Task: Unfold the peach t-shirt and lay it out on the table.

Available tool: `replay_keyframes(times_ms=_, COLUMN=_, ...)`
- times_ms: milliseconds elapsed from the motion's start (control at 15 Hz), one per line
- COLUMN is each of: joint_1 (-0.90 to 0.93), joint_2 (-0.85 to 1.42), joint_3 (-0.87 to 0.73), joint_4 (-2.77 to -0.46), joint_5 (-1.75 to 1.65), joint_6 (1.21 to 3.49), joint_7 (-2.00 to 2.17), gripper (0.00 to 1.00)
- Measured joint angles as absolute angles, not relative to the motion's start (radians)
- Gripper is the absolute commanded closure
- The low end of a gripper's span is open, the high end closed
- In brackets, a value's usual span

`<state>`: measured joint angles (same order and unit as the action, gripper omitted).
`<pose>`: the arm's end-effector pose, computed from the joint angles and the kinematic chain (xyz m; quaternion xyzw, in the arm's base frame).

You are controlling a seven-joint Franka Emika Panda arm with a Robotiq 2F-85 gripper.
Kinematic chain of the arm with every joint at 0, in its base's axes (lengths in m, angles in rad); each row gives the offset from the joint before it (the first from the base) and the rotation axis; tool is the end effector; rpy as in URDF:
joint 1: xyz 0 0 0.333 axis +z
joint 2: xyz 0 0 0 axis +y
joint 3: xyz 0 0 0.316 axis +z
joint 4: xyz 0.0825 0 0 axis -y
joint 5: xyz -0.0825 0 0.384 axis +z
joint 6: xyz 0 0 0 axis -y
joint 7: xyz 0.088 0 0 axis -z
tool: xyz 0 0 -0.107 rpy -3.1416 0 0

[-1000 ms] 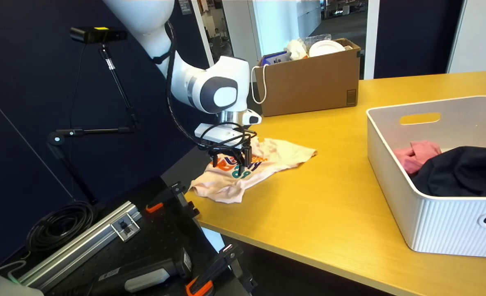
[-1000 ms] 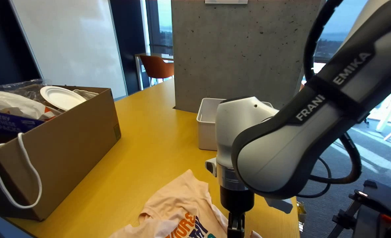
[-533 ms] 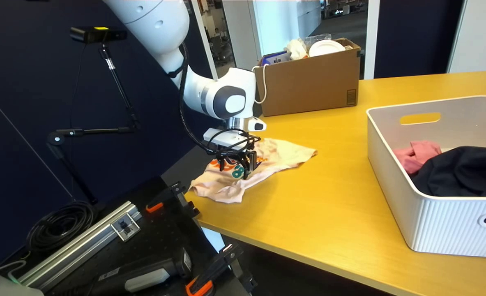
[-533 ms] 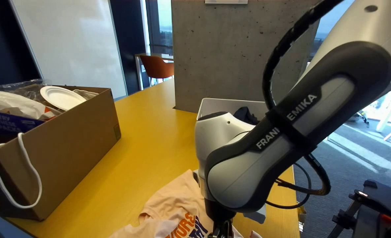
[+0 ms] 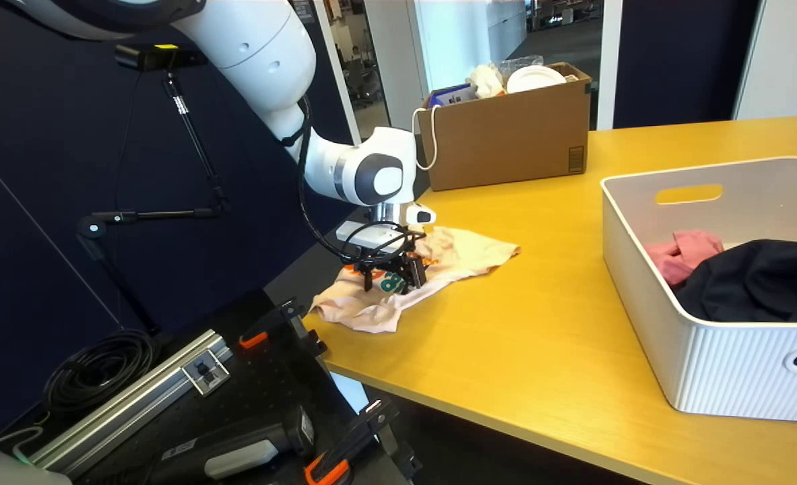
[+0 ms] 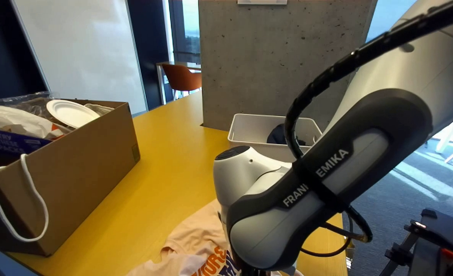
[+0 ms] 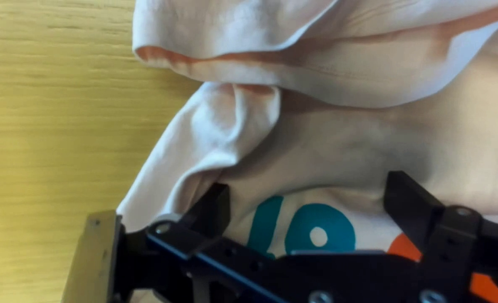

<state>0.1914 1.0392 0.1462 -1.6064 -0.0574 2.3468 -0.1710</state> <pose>0.5910 0.2036 0.0009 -0.9575 -0.2454 0.1467 0.0380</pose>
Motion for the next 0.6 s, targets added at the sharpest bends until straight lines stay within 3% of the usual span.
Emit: replay_keyframes(times_ms=600, joint_1=0.238, joint_2=1.017, joint_3=0.084, joint_4=-1.643, joint_5=-0.096, joint_6=2.349, joint_7=-0.039, gripper=0.00)
